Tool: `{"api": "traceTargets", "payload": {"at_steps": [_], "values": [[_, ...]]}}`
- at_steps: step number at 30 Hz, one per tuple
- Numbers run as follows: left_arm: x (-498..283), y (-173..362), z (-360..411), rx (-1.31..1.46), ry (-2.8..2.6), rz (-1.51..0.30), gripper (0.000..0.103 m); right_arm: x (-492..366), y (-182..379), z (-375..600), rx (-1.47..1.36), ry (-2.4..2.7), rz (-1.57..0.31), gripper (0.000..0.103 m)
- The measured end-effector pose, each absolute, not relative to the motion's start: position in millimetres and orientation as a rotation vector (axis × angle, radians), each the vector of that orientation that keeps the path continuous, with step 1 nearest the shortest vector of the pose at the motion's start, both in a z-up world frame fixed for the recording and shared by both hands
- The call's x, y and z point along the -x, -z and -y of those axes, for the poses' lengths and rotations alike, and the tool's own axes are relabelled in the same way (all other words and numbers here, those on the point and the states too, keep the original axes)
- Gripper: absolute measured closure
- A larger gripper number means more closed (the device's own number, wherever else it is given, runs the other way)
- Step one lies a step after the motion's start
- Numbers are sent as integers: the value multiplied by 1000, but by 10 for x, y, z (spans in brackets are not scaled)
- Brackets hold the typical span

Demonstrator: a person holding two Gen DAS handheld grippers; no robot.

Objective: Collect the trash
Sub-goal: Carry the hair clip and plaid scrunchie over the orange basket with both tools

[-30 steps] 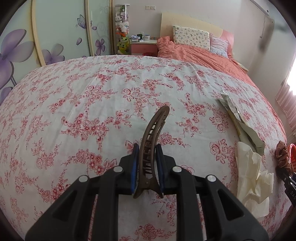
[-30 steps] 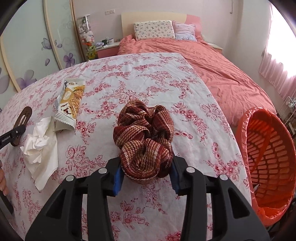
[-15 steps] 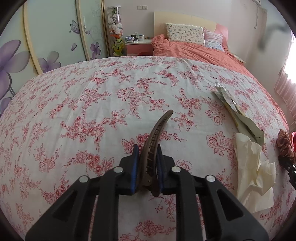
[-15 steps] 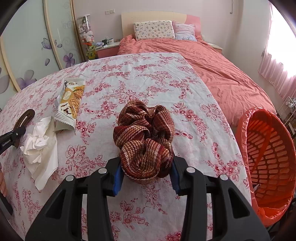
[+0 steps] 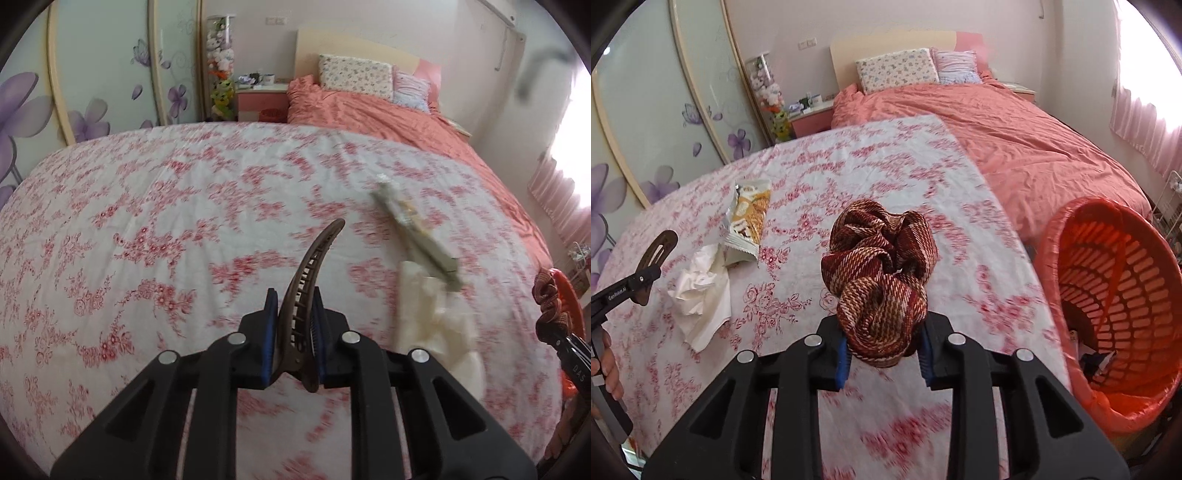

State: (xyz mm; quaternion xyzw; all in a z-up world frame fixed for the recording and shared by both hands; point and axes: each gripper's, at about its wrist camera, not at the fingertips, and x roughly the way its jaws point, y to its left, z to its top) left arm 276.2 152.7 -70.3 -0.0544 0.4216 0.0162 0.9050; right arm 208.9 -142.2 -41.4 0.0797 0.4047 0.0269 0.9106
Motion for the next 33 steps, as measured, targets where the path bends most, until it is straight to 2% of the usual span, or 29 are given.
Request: {"api": "traceTargets", "payload": {"at_steps": [15,33], "values": [[-2385,105,-361,56,213,-786,85,-1683,4,1966,-214,31,-706,74],[-2377,62,1426,23,543,-797,85,-1412,-18,3035,-345,229,-627,74]]}}
